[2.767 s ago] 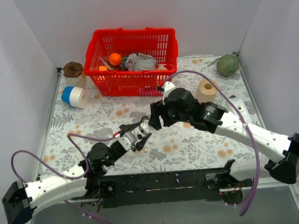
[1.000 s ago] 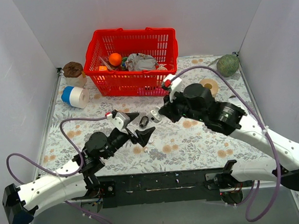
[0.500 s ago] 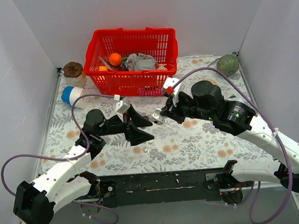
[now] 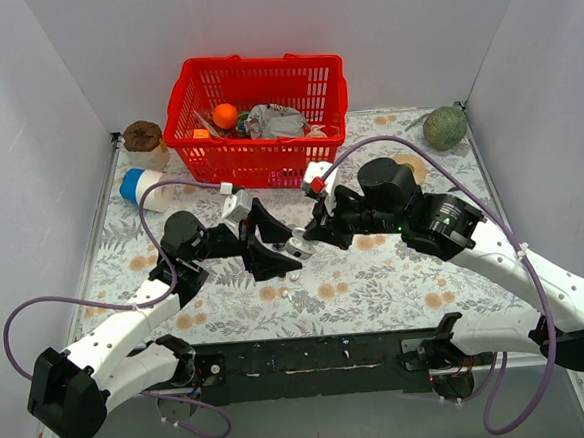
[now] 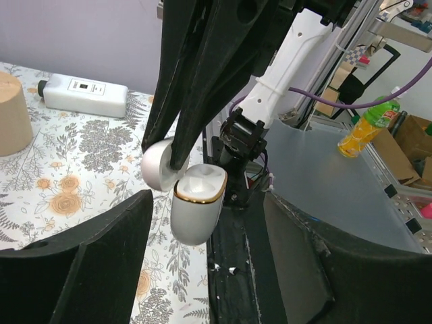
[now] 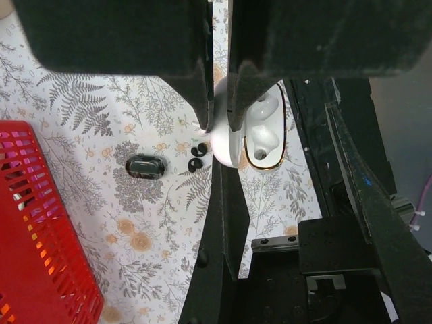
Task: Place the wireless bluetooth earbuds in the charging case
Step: Adjust the charging case, then pick up the earbud from the center of the board.
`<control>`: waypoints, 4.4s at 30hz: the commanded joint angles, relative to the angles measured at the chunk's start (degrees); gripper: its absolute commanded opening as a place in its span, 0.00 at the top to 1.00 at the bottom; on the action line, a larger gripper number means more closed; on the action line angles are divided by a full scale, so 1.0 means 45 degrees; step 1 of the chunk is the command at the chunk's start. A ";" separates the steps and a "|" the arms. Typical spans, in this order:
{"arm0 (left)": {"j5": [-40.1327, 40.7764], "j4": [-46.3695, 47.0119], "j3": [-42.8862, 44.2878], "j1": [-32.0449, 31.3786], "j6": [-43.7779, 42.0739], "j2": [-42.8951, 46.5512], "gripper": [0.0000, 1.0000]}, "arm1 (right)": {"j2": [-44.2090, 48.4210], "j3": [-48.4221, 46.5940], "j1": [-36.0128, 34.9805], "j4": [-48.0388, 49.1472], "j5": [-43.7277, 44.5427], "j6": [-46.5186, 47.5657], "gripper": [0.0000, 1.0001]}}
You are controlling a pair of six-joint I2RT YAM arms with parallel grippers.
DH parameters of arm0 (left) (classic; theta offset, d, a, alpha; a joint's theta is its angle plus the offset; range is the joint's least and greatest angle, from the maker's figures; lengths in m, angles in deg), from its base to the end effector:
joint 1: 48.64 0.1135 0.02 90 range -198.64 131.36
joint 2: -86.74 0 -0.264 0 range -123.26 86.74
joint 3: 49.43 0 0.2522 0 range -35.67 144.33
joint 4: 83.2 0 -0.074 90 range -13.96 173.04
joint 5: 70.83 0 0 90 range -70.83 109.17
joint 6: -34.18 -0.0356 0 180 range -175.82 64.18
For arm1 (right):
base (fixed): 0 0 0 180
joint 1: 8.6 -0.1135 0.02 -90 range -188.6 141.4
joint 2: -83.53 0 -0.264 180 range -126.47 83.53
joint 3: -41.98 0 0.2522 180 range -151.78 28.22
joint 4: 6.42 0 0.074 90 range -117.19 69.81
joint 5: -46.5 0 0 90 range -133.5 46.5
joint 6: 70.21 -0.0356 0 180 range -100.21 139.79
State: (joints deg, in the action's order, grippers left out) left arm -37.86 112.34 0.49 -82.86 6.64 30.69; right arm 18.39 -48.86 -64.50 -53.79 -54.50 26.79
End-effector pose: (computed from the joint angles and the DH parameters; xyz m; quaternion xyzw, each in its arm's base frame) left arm 0.1613 -0.1459 0.3208 0.2145 0.6399 -0.7059 0.2148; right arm 0.1275 0.2005 0.4222 -0.4756 0.6745 0.3036 0.4760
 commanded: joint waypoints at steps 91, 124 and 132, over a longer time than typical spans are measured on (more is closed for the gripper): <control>0.8396 -0.5671 -0.3056 0.0065 -0.0891 1.0268 1.00 | -0.5677 0.4824 -0.1386 0.5593 0.2719 -0.6594 0.40; 0.8866 -0.6276 -0.3056 0.0065 -0.0969 1.0932 1.00 | -0.7984 0.3574 -0.2051 0.4636 0.3676 -0.8412 0.49; 0.8886 -0.6335 -0.3055 0.0065 -0.0989 1.0972 1.00 | -0.8238 0.3320 -0.2090 0.4538 0.3715 -0.8451 0.51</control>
State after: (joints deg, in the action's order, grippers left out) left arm 1.65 84.23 -14.94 -82.83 2.90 79.49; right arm -17.48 -31.90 -73.50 -32.50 -38.74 -10.32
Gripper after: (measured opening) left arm 0.273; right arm 0.497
